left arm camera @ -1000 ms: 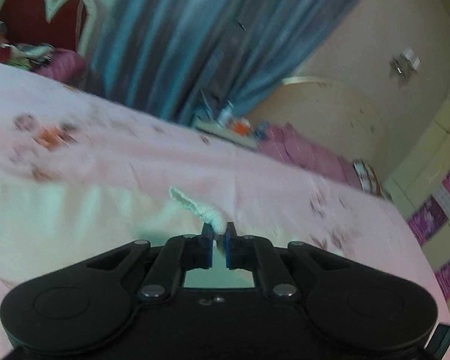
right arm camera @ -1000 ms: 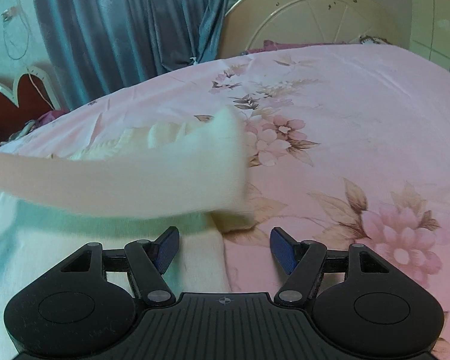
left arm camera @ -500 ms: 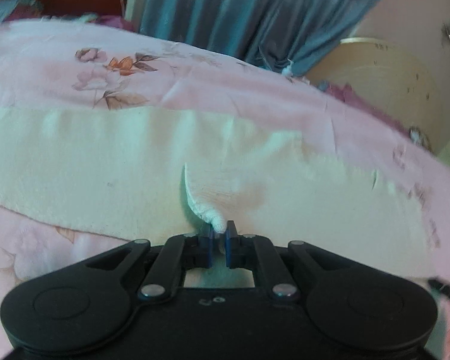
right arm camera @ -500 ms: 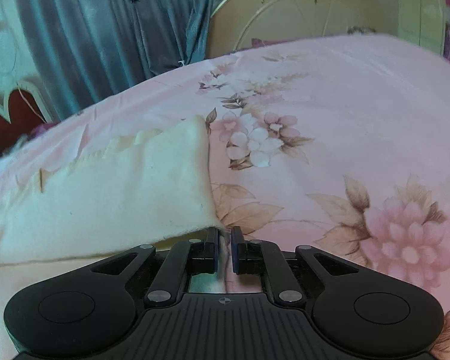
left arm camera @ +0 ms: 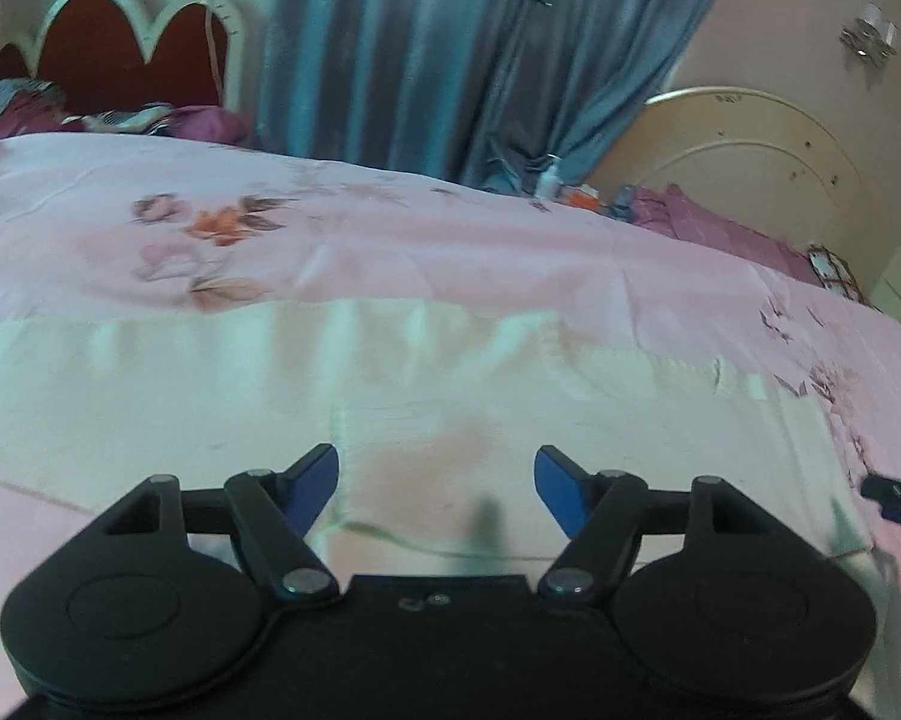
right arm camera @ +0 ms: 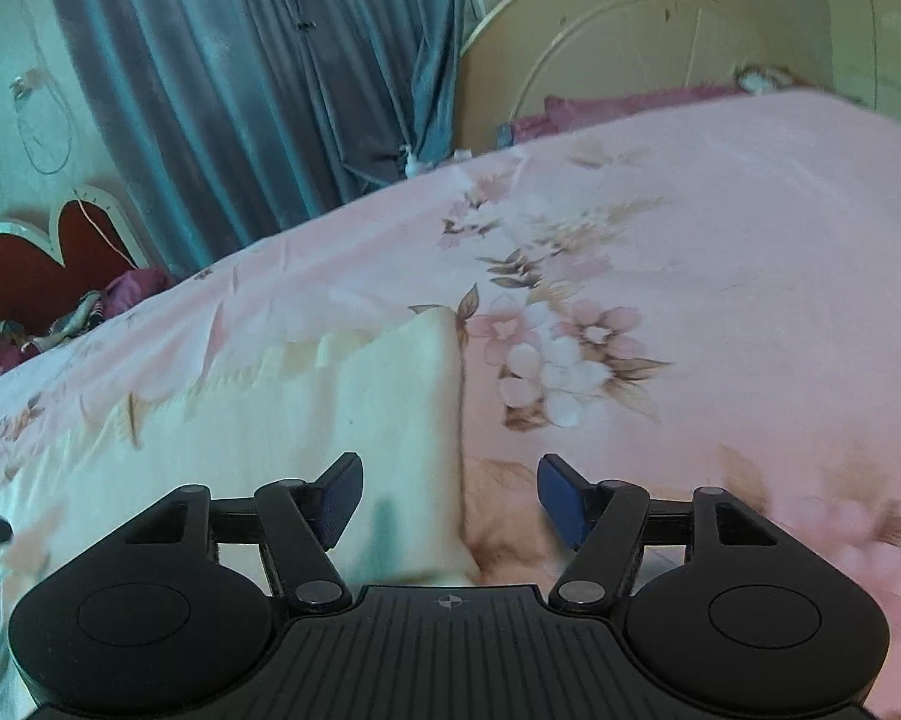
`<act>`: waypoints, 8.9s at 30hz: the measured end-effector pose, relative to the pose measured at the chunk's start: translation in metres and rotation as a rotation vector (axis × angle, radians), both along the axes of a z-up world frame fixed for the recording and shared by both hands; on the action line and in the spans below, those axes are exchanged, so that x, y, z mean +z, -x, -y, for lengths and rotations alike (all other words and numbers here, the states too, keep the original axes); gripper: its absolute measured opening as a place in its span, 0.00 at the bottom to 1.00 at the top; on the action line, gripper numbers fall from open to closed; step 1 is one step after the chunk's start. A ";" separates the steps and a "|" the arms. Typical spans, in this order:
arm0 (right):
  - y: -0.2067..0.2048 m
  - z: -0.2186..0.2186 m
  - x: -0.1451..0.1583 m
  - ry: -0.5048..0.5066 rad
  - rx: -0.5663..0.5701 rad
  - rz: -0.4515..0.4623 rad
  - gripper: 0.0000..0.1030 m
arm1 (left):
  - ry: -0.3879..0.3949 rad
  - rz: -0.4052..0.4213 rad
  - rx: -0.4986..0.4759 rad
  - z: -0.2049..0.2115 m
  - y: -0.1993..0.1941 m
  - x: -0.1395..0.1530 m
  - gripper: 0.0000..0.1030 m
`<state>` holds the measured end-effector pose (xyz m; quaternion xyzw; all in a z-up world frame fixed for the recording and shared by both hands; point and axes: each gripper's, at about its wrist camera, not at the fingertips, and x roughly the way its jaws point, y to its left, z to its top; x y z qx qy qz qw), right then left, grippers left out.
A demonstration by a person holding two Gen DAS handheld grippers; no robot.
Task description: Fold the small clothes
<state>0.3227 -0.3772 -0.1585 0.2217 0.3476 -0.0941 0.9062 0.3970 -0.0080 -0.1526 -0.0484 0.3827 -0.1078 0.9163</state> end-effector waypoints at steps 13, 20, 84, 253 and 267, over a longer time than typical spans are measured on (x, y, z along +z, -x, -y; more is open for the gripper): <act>-0.072 0.014 -0.023 0.003 -0.015 -0.044 0.08 | -0.098 -0.038 -0.033 0.012 -0.008 -0.024 0.69; -0.067 0.006 -0.014 0.147 0.000 -0.047 0.09 | -0.128 -0.039 -0.018 0.009 -0.014 -0.030 0.70; -0.031 -0.154 0.027 -0.023 0.274 0.088 0.49 | 0.288 0.107 -0.126 -0.020 0.012 0.051 0.03; 0.000 -0.095 0.010 0.221 0.244 -0.030 0.50 | -0.182 0.017 -0.142 0.038 0.019 -0.016 0.67; 0.002 -0.084 -0.017 0.222 0.283 -0.085 0.50 | -0.191 -0.003 -0.145 0.039 0.017 -0.026 0.71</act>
